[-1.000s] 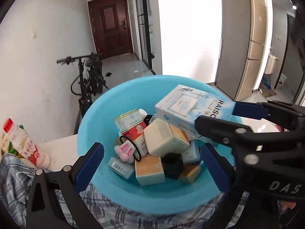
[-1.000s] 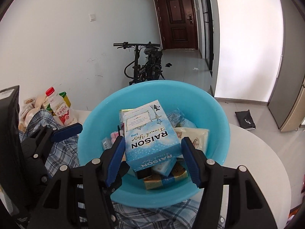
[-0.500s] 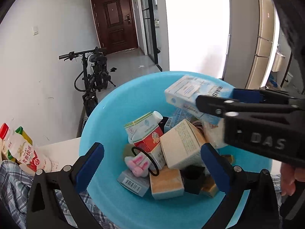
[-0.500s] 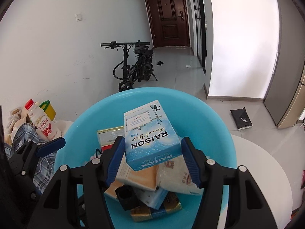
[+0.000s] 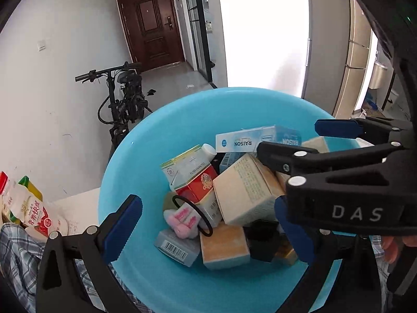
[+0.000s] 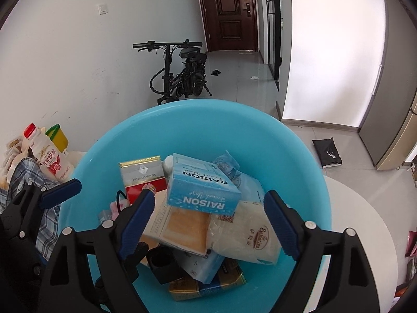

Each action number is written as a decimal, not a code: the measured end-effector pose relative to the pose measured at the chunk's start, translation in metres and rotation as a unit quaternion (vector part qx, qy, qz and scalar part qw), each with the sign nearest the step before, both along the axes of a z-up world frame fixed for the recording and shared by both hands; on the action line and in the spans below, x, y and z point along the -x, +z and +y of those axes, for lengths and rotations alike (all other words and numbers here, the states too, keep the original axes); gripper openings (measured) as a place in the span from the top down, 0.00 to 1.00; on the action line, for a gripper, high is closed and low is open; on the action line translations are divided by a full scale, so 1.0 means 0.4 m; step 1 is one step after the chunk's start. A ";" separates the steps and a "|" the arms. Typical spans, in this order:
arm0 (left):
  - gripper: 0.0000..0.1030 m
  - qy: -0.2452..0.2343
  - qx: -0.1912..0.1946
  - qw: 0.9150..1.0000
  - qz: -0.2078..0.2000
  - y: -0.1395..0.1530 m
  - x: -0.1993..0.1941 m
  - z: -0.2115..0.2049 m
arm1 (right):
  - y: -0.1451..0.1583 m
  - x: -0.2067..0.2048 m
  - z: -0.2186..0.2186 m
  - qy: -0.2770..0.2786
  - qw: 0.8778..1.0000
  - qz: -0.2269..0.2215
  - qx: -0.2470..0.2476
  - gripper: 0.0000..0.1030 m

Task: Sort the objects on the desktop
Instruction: 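Lower the RAISON box into the basin and open the right gripper, then withdraw both tools from the basin back over the plaid shirt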

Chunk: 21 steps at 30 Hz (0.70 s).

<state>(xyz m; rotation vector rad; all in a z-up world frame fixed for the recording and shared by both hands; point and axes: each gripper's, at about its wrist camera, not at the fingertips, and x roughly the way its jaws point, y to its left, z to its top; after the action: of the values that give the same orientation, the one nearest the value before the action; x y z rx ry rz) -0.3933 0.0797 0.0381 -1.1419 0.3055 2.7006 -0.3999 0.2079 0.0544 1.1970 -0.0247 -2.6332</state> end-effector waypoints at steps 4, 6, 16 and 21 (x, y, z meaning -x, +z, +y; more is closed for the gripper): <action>0.00 0.000 0.001 1.000 0.008 0.018 -0.034 0.000 | 0.015 -0.017 0.009 -0.002 1.000 -0.001 -0.005 0.18; 0.00 -0.003 0.001 1.000 0.008 0.027 -0.048 0.000 | 0.026 -0.031 0.008 0.003 1.000 0.002 -0.009 0.18; 0.00 -0.019 0.019 0.999 0.018 0.058 -0.160 0.029 | 0.091 -0.115 -0.009 0.009 0.999 0.025 -0.021 0.17; 0.00 -0.037 0.028 0.999 0.020 0.070 -0.228 0.042 | 0.098 -0.163 -0.006 0.015 0.999 0.024 -0.018 0.17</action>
<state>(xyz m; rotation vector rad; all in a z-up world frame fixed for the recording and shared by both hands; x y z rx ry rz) -0.3022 0.0965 0.0659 -1.0705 0.4219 2.6693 -0.3345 0.2054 0.0937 1.1350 0.0504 -2.6464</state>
